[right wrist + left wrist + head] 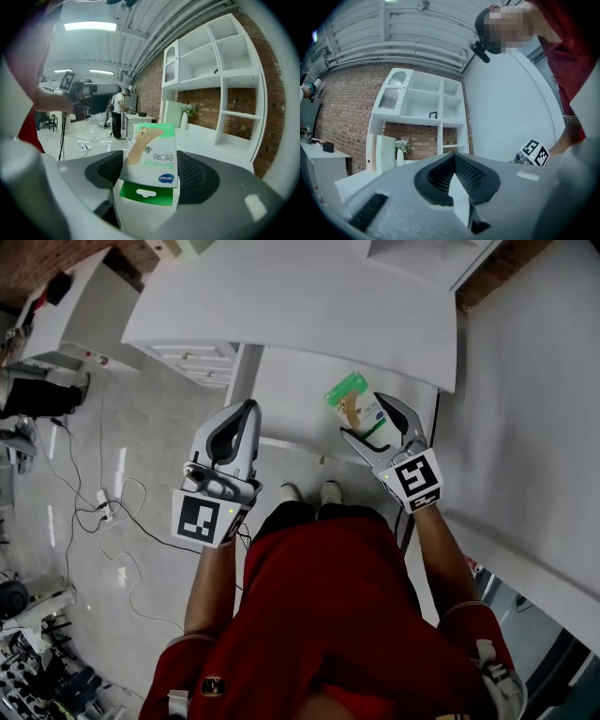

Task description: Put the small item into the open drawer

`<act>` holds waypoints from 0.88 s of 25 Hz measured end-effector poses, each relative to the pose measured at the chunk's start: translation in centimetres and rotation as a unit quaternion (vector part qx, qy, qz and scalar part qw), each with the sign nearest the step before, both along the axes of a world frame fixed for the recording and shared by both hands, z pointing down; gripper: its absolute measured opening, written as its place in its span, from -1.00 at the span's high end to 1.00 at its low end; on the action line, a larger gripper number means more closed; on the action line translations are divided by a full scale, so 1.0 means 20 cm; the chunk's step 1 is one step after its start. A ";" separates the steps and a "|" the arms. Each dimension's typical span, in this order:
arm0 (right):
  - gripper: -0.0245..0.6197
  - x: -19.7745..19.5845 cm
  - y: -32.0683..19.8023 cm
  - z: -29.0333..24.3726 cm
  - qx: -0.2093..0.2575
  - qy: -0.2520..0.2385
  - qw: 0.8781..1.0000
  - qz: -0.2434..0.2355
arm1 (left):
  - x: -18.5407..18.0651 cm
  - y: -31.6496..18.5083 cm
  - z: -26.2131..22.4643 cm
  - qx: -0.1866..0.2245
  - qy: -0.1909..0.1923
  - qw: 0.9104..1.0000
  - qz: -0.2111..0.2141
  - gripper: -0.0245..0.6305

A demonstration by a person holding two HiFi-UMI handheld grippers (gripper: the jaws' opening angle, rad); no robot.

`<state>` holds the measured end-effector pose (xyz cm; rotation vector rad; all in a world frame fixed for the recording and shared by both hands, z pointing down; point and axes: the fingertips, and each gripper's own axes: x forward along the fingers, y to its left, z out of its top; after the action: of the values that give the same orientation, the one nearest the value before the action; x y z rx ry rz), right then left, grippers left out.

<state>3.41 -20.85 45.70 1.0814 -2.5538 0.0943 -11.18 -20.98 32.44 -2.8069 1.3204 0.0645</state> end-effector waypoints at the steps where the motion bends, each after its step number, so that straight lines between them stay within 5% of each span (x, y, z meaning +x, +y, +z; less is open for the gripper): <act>1: -0.21 -0.01 -0.05 0.05 -0.011 0.009 1.000 0.000 | -0.02 -0.05 0.00 -0.002 0.001 1.000 0.001 0.93; 6: -0.21 -0.08 -0.29 0.26 -0.061 0.051 0.997 -0.019 | -0.10 -0.25 0.02 -0.018 0.004 1.000 -0.002 0.93; 22: -0.21 -0.13 -0.43 0.99 -0.195 0.130 0.970 -0.063 | -0.21 -0.32 0.11 -0.055 -0.018 0.997 -0.056 0.93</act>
<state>0.78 -29.48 65.46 0.7266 -2.2349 0.3776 -15.40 -27.35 34.71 -2.7995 1.5148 -0.0635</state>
